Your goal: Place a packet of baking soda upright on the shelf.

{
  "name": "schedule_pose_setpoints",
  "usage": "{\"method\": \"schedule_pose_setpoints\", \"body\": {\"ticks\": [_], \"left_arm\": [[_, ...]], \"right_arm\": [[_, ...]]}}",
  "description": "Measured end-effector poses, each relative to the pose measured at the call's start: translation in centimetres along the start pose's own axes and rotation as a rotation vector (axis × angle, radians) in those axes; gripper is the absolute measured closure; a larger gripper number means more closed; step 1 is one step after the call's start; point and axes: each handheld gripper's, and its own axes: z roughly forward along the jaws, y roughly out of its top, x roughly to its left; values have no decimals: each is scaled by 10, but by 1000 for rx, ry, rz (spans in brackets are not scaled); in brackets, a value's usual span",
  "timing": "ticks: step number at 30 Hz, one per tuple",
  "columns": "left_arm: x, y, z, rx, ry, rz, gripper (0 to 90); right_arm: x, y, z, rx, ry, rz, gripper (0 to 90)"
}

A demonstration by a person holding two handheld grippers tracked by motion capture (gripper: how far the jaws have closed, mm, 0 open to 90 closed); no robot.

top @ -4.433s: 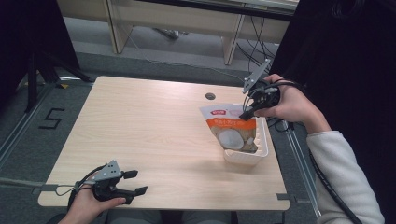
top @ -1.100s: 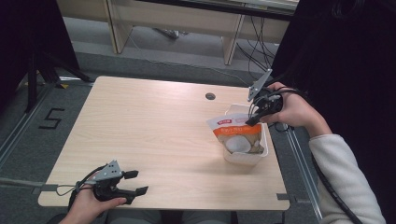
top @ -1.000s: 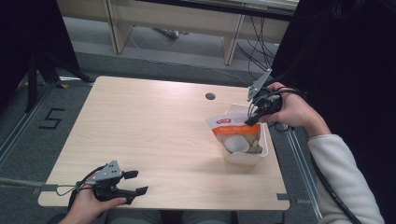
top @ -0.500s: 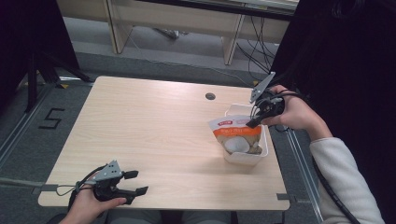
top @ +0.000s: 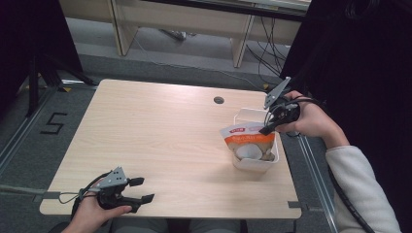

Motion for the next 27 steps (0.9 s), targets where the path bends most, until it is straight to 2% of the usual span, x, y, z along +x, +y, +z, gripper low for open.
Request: {"method": "schedule_pose_setpoints", "body": {"ticks": [2,3,4,6,13,14,17,18,20,21,27], "left_arm": [[0,0,0,1,1,0,271],[0,0,0,-4,0,-5,271],[0,0,0,-3,0,-5,271],[0,0,0,-4,0,-3,271],[0,0,0,1,2,0,271],[0,0,0,-5,0,-6,271],[0,0,0,1,0,0,271],[0,0,0,1,1,1,271],[0,0,0,1,1,0,271],[-1,0,0,1,5,-21,271],[-1,0,1,4,4,-15,271]], "right_arm": [[0,0,0,-1,-2,0,900],[1,0,-1,5,-8,18,900],[0,1,0,-2,-4,-5,900],[0,1,0,-5,-9,7,900],[-2,-1,0,-15,1,4,900],[-1,-3,0,-13,-5,25,900],[-2,-5,1,-14,-6,14,900],[-1,-8,0,-3,-16,44,900],[-1,-10,1,5,-10,45,900],[-1,-14,1,29,-23,58,900],[-4,-26,4,57,-36,78,900]]}}
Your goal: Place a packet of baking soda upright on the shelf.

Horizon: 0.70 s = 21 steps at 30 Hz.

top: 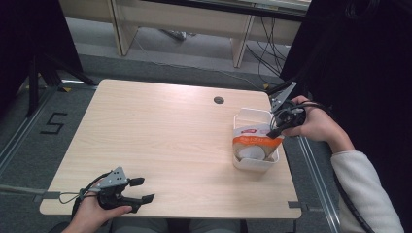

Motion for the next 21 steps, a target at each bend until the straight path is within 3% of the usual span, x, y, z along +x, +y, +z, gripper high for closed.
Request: {"method": "schedule_pose_setpoints", "body": {"ticks": [3,6,8,11,16,18,19,21], "left_arm": [[0,0,0,3,1,3,271],[0,0,0,3,1,3,271],[0,0,0,3,0,3,271],[0,0,0,3,1,3,271],[0,0,-1,0,3,-5,271],[1,0,-1,-1,-2,17,271],[0,0,0,-3,1,-5,271],[0,0,0,-2,-2,8,271]], "right_arm": [[-1,-5,3,36,-10,28,900],[-4,-8,6,59,-17,15,900],[-4,-11,9,96,-22,49,900],[-5,-11,25,117,-3,39,894],[-6,-6,35,129,2,29,875],[-5,-6,34,131,2,43,870],[-4,-5,35,136,-2,52,864],[-4,-5,34,128,-8,45,783]]}}
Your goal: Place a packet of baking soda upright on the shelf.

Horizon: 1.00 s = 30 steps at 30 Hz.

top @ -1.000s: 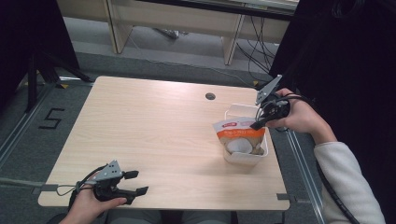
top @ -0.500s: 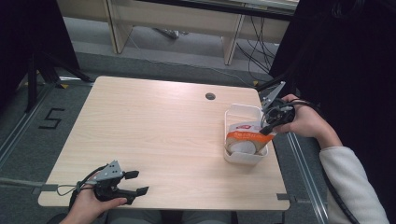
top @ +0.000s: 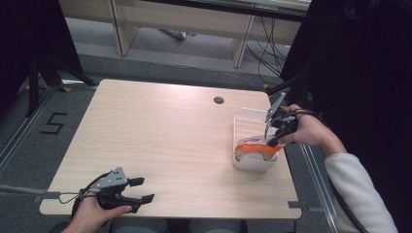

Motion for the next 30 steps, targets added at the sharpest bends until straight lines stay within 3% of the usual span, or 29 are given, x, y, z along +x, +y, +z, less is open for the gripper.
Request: {"method": "schedule_pose_setpoints", "body": {"ticks": [1,2,4,7,10,11,15,16,17,22,23,26,28,29,30], "left_arm": [[0,0,0,0,0,0,271],[0,0,0,2,0,9,271],[0,0,1,-3,-1,6,271],[1,0,0,5,1,13,271],[1,0,0,5,1,16,271],[1,0,0,5,1,15,271],[1,0,0,5,-1,20,271],[1,0,0,5,-1,20,271],[1,0,0,6,-1,19,271],[1,0,0,5,-3,20,271],[0,0,1,-2,-3,13,271],[1,0,0,5,-1,19,271],[1,0,0,5,-2,21,270],[1,0,0,4,-3,20,270],[1,0,0,4,-4,21,271]], "right_arm": [[0,0,-1,-17,-1,-21,760],[2,0,-3,-18,-3,0,732],[1,1,-6,-47,-19,-19,662],[4,2,-10,-70,-19,3,617],[7,5,-13,-140,-16,15,556],[9,8,-14,-193,-6,22,529],[18,17,-16,-254,-9,24,486],[25,24,-16,-300,-7,20,475],[25,24,-16,-300,-7,20,475],[43,42,-11,-373,-7,-13,467],[51,50,-5,-400,-15,-60,471],[63,57,2,-417,-24,-81,476],[79,66,17,-416,4,-143,475],[79,66,17,-416,4,-143,475],[85,68,23,-408,34,-158,476]]}}
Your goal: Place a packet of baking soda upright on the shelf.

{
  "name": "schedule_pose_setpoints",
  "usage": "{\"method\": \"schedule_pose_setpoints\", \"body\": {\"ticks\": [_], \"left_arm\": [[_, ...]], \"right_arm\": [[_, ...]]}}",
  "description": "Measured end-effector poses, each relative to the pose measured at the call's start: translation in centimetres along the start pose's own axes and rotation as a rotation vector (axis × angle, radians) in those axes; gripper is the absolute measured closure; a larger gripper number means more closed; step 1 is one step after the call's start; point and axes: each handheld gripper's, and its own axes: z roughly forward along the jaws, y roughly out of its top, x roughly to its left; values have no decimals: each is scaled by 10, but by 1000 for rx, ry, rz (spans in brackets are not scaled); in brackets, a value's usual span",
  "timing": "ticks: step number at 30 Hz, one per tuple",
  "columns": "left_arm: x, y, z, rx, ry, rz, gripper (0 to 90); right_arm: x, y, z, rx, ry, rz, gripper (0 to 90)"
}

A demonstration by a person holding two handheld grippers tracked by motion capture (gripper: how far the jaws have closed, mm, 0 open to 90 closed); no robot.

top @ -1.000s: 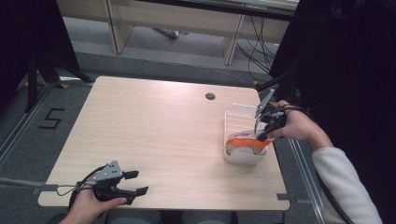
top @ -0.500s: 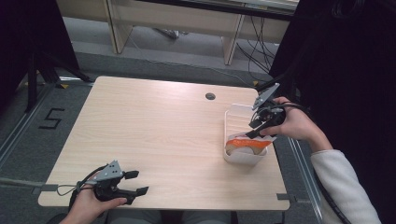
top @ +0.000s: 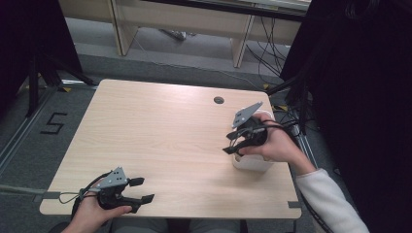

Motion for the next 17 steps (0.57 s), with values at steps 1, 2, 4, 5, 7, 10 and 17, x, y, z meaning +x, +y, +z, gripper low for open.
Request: {"method": "schedule_pose_setpoints", "body": {"ticks": [1,2,4,5,7,10,17], "left_arm": [[0,0,0,-1,0,1,270],[0,0,0,0,1,1,271],[0,0,0,1,1,0,270],[0,0,0,1,1,1,271],[0,0,0,2,1,1,271],[-1,-1,1,-8,-1,0,270],[1,0,1,7,-6,2,270]], "right_arm": [[6,0,8,6,23,-18,479],[18,-3,22,16,49,-34,486],[23,-5,30,13,47,-56,504],[38,-8,44,18,27,-94,491],[46,-10,50,30,49,-107,494],[68,-24,74,35,113,-77,497],[82,-51,102,49,174,-26,500]]}}
